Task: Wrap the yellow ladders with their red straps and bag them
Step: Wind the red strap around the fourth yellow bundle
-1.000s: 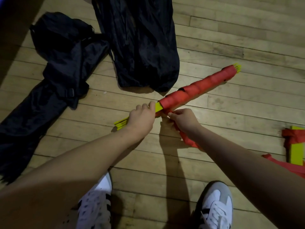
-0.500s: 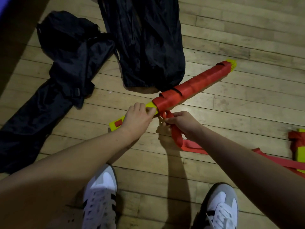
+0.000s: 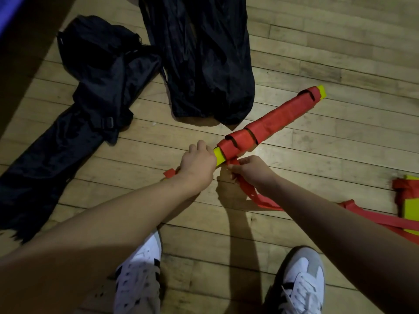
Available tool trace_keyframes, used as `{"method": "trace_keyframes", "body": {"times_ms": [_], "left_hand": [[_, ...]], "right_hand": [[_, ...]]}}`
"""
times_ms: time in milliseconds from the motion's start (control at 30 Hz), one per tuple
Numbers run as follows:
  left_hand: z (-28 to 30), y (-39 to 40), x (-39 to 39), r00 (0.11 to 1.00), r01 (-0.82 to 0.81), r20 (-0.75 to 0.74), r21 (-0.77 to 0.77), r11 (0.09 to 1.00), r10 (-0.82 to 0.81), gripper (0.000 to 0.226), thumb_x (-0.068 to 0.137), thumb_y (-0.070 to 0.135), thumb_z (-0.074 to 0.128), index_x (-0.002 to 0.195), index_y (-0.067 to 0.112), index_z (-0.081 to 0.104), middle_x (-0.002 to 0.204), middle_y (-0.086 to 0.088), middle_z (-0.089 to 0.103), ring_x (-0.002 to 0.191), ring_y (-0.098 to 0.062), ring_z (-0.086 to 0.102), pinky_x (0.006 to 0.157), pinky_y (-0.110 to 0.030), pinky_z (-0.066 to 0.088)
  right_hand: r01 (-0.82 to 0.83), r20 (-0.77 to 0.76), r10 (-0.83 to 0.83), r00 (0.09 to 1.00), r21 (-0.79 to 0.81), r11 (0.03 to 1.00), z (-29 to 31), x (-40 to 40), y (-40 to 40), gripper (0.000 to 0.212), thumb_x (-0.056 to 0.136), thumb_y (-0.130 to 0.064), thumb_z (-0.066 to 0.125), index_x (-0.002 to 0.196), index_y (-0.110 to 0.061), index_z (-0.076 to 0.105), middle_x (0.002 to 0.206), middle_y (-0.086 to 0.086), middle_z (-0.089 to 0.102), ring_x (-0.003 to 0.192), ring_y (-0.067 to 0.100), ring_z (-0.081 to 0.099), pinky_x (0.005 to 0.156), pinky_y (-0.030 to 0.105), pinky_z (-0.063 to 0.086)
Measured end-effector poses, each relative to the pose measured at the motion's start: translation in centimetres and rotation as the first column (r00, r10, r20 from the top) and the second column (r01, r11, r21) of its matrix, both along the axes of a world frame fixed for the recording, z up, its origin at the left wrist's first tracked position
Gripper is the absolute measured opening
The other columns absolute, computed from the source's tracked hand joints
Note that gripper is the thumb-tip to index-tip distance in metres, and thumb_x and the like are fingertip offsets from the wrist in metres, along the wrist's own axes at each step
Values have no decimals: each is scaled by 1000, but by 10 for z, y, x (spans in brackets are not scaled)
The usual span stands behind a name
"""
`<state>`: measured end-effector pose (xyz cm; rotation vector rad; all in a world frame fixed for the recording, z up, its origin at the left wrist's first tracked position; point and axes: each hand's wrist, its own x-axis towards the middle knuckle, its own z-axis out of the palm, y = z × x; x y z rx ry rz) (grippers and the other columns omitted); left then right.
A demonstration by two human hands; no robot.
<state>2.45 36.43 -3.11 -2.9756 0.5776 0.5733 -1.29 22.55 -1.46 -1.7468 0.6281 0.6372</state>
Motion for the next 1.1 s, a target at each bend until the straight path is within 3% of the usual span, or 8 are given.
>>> {"method": "trace_keyframes", "body": {"times_ms": [233, 367, 467, 533, 633, 767, 900, 1100], "left_hand": [[8, -1, 24, 973, 52, 213, 156, 986, -84, 44, 86, 16, 60, 124, 9, 39, 121, -14, 44, 108, -29, 48, 80, -33, 45], [-1, 3, 13, 923, 241, 256, 196, 951, -287, 33, 87, 15, 53, 118, 12, 41, 121, -17, 45, 104, -32, 50, 87, -38, 43], [-14, 7, -3, 887, 342, 265, 169, 924, -377, 32, 79, 34, 68, 103, 16, 55, 109, -15, 57, 84, -29, 59, 75, -37, 48], [-17, 9, -16, 890, 349, 275, 103, 932, -364, 38, 80, 44, 68, 102, 15, 56, 104, -13, 59, 76, -25, 61, 65, -33, 48], [-13, 8, -29, 938, 280, 205, 25, 960, -279, 39, 97, 37, 46, 126, 11, 39, 116, -11, 55, 93, -24, 61, 71, -32, 47], [-8, -2, -25, 995, 14, 100, -96, 995, -4, 62, 96, 24, 53, 144, 10, 17, 115, -9, 57, 96, -25, 62, 67, -33, 43], [-2, 1, -9, 998, 20, 67, -12, 1000, -19, 40, 95, 18, 52, 130, 8, 36, 117, -8, 56, 98, -24, 63, 66, -31, 37], [0, -3, 14, 992, 48, 116, 82, 995, -57, 44, 89, 12, 56, 128, 6, 36, 116, -10, 54, 96, -26, 63, 70, -33, 46]], "right_hand": [[32, -19, -30, 999, 80, 996, 4, 3, 2, 13, 99, -9, 47, 94, -3, 56, 69, 6, 60, 52, 15, 49, 52, 22, 40], [58, -30, -56, 998, 71, 996, -2, 4, 3, 15, 99, -10, 47, 89, -8, 59, 72, 6, 61, 54, 15, 50, 54, 23, 39], [120, -16, -119, 993, 62, 991, -6, 3, 2, 21, 95, -4, 49, 79, -9, 60, 68, 7, 59, 54, 15, 49, 52, 23, 38], [134, -15, -134, 991, 23, 991, -9, 0, 0, 21, 93, -2, 51, 76, -7, 60, 67, 8, 59, 53, 15, 50, 51, 23, 39], [161, -10, -162, 987, -2, 987, -11, -1, -2, 14, 92, -5, 56, 81, -2, 63, 67, 10, 58, 52, 15, 50, 49, 22, 39], [192, 32, -191, 981, -35, 981, -8, 2, 0, 14, 92, -7, 58, 85, 2, 66, 64, 8, 57, 50, 13, 49, 45, 18, 39], [148, 56, -143, 988, -93, 985, -5, 9, 4, 23, 93, -6, 56, 71, -8, 62, 57, 5, 54, 47, 13, 45, 46, 21, 37], [107, 73, -99, 992, -122, 987, -8, 14, 8, 21, 94, -11, 55, 80, 0, 66, 58, 5, 59, 48, 12, 50, 51, 22, 40]]}}
